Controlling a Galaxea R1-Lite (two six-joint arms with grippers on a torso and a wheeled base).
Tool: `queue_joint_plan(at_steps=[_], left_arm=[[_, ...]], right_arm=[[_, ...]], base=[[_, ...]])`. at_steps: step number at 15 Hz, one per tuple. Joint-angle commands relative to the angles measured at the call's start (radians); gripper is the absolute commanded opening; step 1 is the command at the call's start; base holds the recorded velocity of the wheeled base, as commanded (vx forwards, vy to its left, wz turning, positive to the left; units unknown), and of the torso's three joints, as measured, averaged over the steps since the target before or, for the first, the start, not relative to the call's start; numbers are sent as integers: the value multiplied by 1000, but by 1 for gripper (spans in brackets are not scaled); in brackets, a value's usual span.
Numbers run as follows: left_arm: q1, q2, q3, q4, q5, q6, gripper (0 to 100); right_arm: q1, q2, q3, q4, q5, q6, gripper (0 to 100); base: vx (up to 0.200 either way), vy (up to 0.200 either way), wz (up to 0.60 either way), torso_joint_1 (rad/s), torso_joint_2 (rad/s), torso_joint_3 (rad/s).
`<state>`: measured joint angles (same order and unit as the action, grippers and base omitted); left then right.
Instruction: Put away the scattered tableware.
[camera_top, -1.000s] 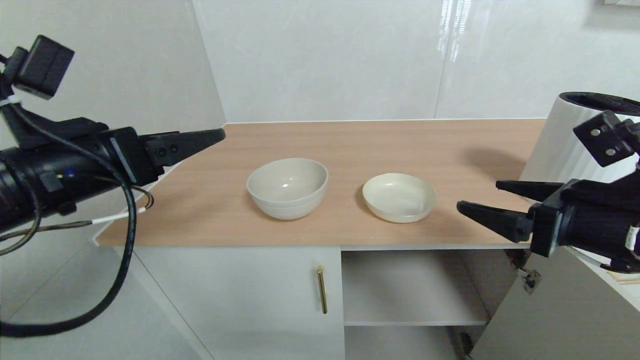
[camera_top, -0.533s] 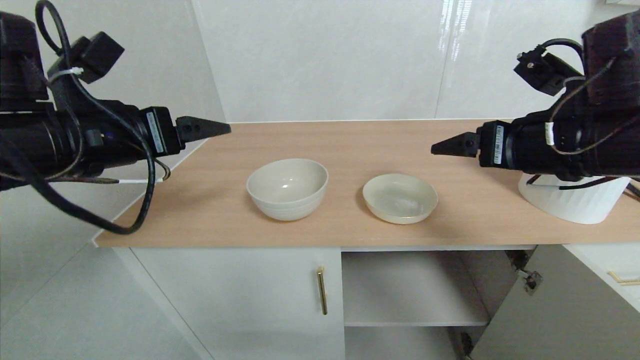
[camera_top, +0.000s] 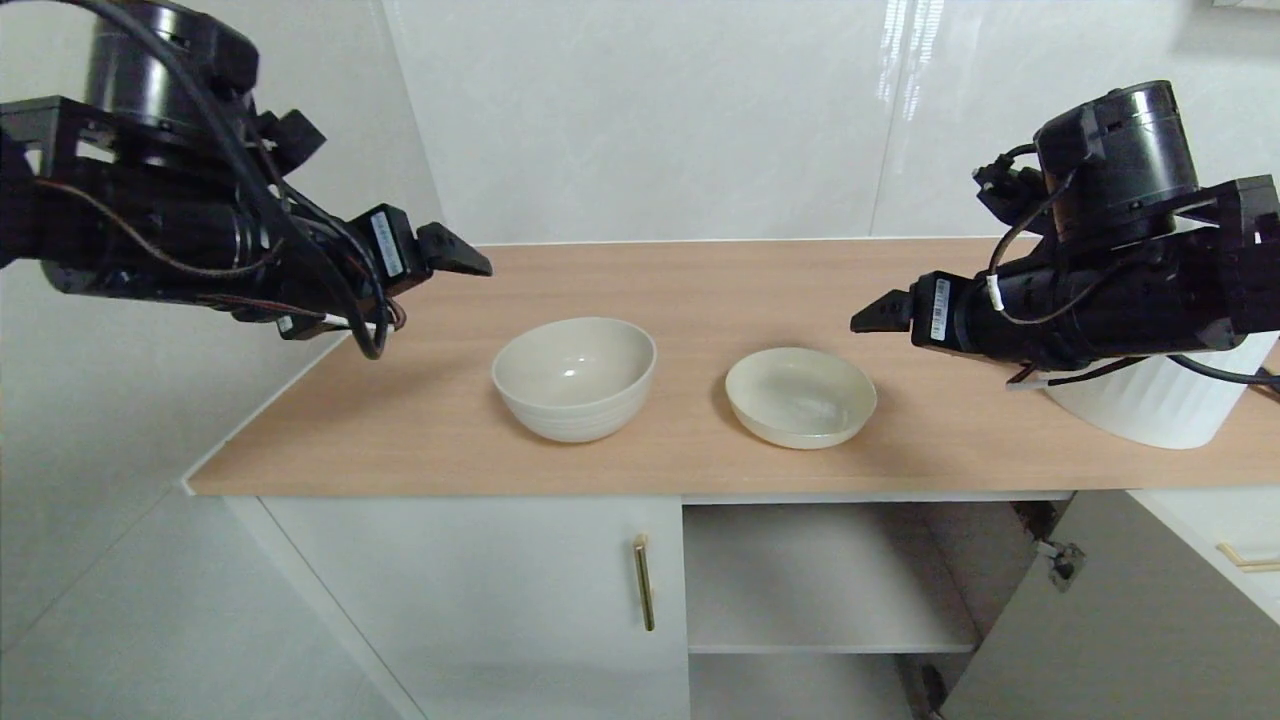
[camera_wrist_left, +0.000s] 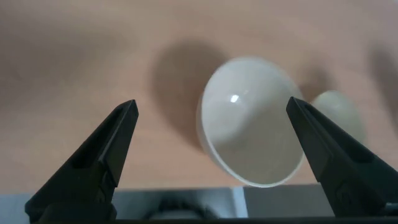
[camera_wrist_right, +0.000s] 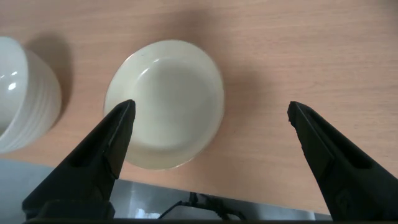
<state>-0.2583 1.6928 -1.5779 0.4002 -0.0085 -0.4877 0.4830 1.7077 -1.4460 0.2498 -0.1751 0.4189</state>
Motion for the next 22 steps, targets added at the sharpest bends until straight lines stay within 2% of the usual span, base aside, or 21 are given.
queue_joint_plan(at_steps=[1, 3, 12, 13, 17, 22], left_arm=[[-10, 94, -76, 65, 18, -12, 100], [-25, 139, -91, 98, 30, -9, 100], [-48, 222, -93, 101, 45, 1, 100], [-48, 220, -91, 101, 53, 3, 0], [-55, 217, -90, 101, 82, 6, 0], [-70, 153, -76, 100, 113, 4, 0]], right_arm=[[0, 10, 4, 0, 0, 0, 100], [0, 15, 4, 0, 0, 0, 100], [0, 44, 1, -1, -18, -3, 100], [0, 44, -1, -1, -18, -6, 100], [5, 72, -4, -29, -26, -12, 100], [31, 145, -24, -30, -141, -26, 100]], base=[[0, 0, 0, 0, 0, 0], [0, 0, 0, 0, 0, 0], [0, 0, 0, 0, 0, 0], [0, 0, 0, 0, 0, 0], [0, 0, 0, 0, 0, 0], [0, 0, 0, 0, 0, 0]])
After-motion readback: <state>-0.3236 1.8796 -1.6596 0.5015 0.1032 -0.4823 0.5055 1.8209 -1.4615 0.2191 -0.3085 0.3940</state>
